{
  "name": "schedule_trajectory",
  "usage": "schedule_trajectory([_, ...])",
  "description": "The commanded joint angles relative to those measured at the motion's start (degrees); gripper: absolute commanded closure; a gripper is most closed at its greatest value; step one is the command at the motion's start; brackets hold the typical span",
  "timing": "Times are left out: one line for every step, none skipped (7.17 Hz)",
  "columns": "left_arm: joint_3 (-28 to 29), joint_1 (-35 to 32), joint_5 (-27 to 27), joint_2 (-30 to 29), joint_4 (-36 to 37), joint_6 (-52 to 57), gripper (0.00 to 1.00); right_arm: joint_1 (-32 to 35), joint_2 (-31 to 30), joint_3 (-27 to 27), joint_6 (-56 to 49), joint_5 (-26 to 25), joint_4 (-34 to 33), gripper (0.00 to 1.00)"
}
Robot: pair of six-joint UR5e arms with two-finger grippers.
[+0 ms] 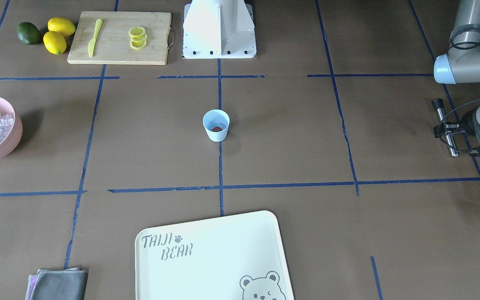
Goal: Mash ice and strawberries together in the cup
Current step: 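Lay the muddler down beside the white rack and release it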
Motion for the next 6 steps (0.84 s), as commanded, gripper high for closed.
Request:
schedule_trajectory([-12.35,-2.82,-0.18,3.43,2.86,0.80,0.00,1.55,-0.52,-0.49,-8.64,0.13,-1.13,0.00])
schedule_trajectory([-17.19,-5.27,-0.18,3.36,10.45,5.94,0.00,4.17,-0.27,-2.59,-16.98,-0.14,-4.62,0.00])
schedule_trajectory([-20.72,-9.39,-0.27,3.44,16.79,12.43,0.00,7.50,0.00,-5.65,-27.42,-0.23,-7.61,0.00])
schedule_trajectory([-21.28,-13.69,-0.62,3.70,17.99,14.76,0.00,9.88,0.17,-7.77,-34.75,-0.14,-10.43,0.00])
schedule_trajectory([-20.42,-16.87,-5.32,4.32,18.00,17.91,0.00,11.39,0.26,-8.84,-40.04,-0.05,-13.33,0.00])
schedule_trajectory([-17.62,-19.25,-9.11,6.06,17.57,23.51,0.00,12.62,0.35,-9.20,-42.44,-0.05,-15.71,0.00])
